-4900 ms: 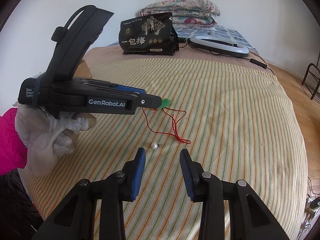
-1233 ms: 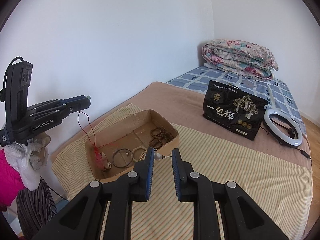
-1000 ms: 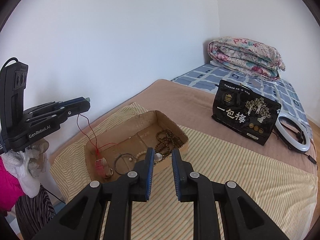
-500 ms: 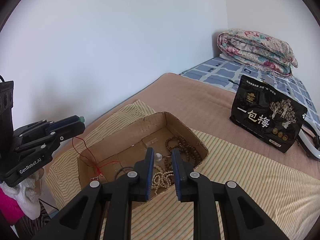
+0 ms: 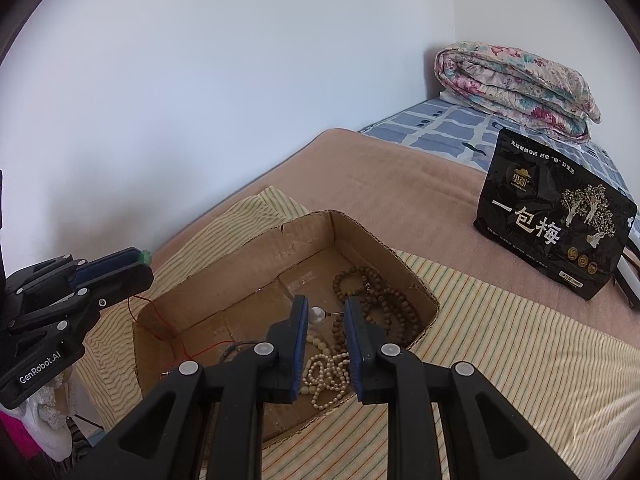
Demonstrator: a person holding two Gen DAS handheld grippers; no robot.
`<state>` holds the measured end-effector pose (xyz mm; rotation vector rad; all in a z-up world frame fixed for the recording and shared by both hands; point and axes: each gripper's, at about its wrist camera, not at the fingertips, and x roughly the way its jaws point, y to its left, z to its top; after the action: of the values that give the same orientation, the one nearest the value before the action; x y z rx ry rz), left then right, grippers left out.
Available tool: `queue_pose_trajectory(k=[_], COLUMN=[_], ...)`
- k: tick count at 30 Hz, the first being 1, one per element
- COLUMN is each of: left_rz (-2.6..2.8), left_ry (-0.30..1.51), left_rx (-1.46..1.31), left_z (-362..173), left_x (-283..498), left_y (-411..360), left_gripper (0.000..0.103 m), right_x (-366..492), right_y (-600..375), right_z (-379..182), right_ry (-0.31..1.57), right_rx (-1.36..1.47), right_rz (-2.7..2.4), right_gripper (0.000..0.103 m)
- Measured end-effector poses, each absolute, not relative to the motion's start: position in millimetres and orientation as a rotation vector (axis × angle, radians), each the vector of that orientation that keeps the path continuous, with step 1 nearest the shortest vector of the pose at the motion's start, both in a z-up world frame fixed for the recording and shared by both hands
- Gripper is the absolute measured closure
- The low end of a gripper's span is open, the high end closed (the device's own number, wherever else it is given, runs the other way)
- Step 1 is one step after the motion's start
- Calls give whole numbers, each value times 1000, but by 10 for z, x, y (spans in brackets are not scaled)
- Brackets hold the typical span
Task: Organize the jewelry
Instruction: 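Open both grippers to drop the pendant cord into the box, then withdraw both grippers from the box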
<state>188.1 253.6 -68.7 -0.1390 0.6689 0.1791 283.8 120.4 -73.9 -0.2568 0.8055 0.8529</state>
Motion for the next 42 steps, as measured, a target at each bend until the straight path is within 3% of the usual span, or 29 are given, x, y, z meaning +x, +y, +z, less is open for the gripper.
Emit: queue_pose_trajectory(k=[8, 10, 11, 14, 16, 18, 21, 25, 30, 42], left_rz=[168, 165, 161, 164, 167, 166, 166, 171, 178, 196], left_ry=[681, 681, 677, 672, 673, 673, 666, 669, 663, 619], left_rx=[-138, -135, -135, -124, -116, -114, -111, -105, -115, -124], left_z=[-722, -720, -717, -706, -709, -712, -709, -711, -683, -460], left_x=[1892, 1895, 1888, 1877, 1877, 1862, 1849, 1814, 1741, 1554], left_y=[2522, 2523, 2523, 2504, 2496, 2488, 2484, 2480, 2448, 2335], left_gripper=[88, 79, 70, 67, 63, 56, 44, 40, 26, 17], right_x=[2811, 2797, 2789, 2779, 2776, 2764, 2765, 2744, 2706, 2464], right_y=[1246, 1244, 1238, 1221, 1218, 1204, 1195, 1177, 1132, 902], right_z=[-737, -725, -715, -682, -657, -623, -585, -538, -464, -173], right_ry=[798, 791, 783, 769, 759, 742, 733, 707, 692, 630], right_rx=[-268, -272, -271, -269, -270, -267, -269, -279, -276, -264], right_rz=[841, 828, 821, 804, 785, 770, 752, 714, 697, 673], right_gripper=[70, 52, 47, 38, 24, 17, 13, 5, 4, 0])
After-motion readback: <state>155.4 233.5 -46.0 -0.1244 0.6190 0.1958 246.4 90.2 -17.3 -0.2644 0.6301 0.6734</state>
